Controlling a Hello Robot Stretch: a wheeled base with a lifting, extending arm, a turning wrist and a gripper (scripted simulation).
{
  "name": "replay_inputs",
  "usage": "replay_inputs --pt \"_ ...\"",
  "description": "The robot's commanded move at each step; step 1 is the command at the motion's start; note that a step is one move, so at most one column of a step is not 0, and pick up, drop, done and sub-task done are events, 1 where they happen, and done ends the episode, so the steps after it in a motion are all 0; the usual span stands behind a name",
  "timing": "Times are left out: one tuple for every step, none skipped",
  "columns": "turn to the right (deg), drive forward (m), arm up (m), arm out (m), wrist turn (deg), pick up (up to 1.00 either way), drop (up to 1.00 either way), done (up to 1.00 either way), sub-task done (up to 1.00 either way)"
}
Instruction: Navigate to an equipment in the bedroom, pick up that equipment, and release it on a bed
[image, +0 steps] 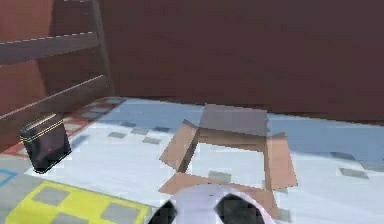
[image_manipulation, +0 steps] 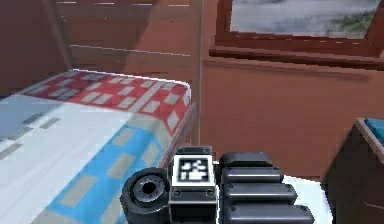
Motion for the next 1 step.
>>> replay_inputs --pt "45.0 0.0 0.0 0.0 0.0 0.0 0.0 0.0 0.0"
